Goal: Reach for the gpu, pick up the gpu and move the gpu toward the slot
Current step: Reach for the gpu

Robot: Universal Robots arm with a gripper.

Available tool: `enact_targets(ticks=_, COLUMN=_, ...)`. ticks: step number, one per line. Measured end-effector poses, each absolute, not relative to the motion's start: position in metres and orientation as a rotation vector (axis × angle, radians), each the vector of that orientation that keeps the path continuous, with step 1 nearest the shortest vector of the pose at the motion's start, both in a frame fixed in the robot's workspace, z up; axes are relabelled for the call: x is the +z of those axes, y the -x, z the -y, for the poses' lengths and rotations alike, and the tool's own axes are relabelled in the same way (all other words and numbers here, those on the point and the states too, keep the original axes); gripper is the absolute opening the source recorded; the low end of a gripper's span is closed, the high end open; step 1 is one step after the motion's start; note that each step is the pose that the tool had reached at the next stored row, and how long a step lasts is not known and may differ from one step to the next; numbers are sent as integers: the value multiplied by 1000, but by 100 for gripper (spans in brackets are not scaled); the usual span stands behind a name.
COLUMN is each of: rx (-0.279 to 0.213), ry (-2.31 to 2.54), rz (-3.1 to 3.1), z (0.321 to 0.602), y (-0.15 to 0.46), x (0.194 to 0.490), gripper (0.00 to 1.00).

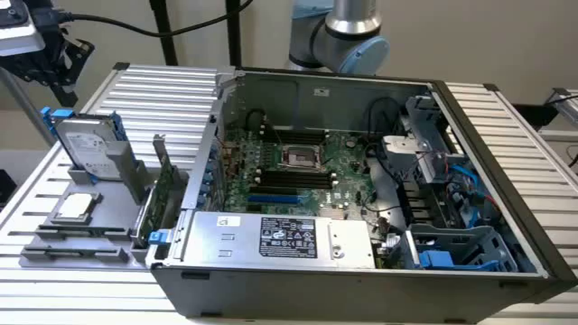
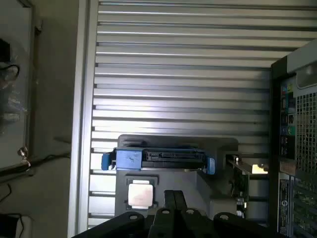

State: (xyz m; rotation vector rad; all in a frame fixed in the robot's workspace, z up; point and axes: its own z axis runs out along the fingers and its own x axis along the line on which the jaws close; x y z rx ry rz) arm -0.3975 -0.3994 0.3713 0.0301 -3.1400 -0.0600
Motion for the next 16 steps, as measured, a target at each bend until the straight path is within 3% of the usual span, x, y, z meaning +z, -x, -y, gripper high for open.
enact_targets(ticks=16, rx=-59, ry=-30, rz=3140, z=401, y=393, x=371, gripper=11)
